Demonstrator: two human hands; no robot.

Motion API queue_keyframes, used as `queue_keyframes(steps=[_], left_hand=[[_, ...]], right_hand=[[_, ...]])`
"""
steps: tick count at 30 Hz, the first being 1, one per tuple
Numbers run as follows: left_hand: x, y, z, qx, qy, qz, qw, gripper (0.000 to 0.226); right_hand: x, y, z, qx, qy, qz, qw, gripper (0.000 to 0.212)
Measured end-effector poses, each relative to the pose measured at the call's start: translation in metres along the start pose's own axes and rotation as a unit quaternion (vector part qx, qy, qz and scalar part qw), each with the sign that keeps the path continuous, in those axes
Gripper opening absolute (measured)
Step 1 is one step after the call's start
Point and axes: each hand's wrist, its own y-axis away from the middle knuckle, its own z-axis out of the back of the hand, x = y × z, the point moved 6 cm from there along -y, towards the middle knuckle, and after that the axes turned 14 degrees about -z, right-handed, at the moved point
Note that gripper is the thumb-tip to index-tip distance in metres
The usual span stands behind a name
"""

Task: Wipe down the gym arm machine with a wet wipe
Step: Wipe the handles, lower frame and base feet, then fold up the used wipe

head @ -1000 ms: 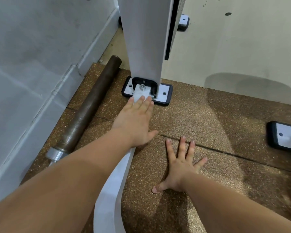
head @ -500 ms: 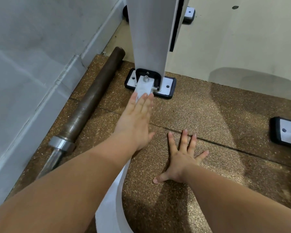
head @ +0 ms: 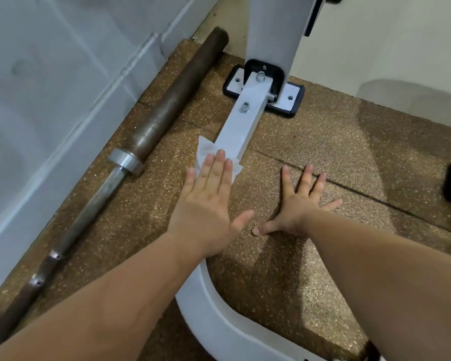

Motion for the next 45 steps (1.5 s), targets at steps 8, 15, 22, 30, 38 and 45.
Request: queue_keyframes(steps=[8, 15, 22, 30, 38, 45], left_hand=[[-0.022, 0.071, -0.020, 0.002, 0.079, 0.067, 0.995, 0.088], [-0.051, 0.138, -0.035, 0.030, 0.150, 0.117, 0.981, 0.080], [-0.081, 0.202, -0.040, -0.039, 0.280, 0.177, 0.943, 0.064], [-0.116, 0.265, -0.021, -0.279, 0.373, 0.318, 0.826, 0.052], [-0.178, 0.359, 0.034, -0.429, 0.404, 0.326, 0.739, 0.044], [-0.200, 0.434, 0.098, -0.424, 0.479, 0.304, 0.707, 0.050]], right_hand=[[-0.007, 0.015, -0.003, -0.085, 0.005, -0.007, 0.996, 0.164], [0.005, 0.095, -0.033, -0.237, -0.136, 0.149, 0.950, 0.086], [0.014, 0.193, -0.072, -0.231, -0.300, 0.326, 0.866, 0.026], [-0.017, 0.264, -0.120, -0.068, -0.362, 0.280, 0.886, 0.027], [-0.039, 0.342, -0.162, 0.126, -0.429, 0.270, 0.852, 0.030], [-0.066, 0.449, -0.153, 0.157, -0.472, 0.238, 0.834, 0.012]])
